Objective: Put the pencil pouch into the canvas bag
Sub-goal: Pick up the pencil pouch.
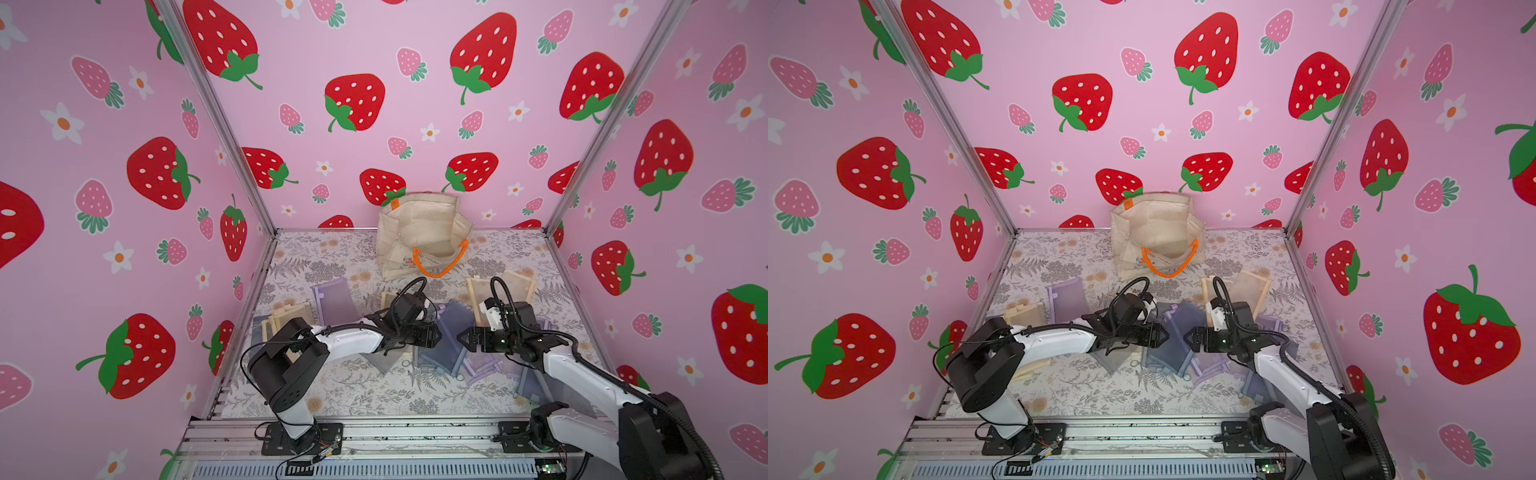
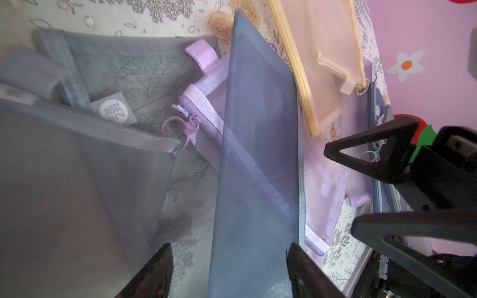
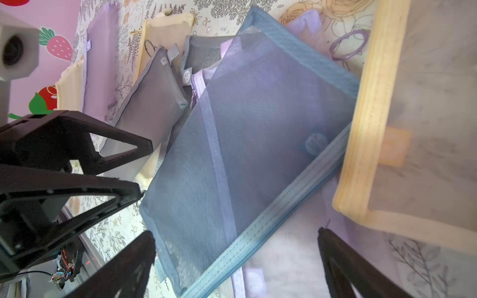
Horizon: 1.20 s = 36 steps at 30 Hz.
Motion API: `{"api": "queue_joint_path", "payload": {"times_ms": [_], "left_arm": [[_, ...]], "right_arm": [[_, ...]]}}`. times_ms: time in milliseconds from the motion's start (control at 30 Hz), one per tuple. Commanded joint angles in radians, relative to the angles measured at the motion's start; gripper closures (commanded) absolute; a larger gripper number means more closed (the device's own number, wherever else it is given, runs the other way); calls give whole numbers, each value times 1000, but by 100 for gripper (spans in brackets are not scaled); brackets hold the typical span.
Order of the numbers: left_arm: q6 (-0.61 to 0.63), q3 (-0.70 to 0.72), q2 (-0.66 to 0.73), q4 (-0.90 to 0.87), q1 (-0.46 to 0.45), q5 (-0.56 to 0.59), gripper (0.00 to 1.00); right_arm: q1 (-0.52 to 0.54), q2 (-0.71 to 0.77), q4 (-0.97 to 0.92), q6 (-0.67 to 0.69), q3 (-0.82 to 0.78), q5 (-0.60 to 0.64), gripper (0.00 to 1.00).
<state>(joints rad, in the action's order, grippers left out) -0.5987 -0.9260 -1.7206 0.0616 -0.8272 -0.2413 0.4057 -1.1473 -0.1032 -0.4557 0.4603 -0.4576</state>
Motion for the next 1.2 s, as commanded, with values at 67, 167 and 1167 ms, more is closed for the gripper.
{"api": "queue_joint_path", "payload": {"times_ms": [67, 167, 1167], "left_arm": [[-21, -47, -54, 57, -12, -47, 41], [-20, -55, -62, 63, -24, -55, 50], [128, -126, 96, -206, -87, 62, 100]], "right_arm": [[7, -68, 99, -23, -25, -16, 6], [8, -102, 130, -26, -33, -18, 9], [19, 54, 70, -32, 1, -76, 18]]}}
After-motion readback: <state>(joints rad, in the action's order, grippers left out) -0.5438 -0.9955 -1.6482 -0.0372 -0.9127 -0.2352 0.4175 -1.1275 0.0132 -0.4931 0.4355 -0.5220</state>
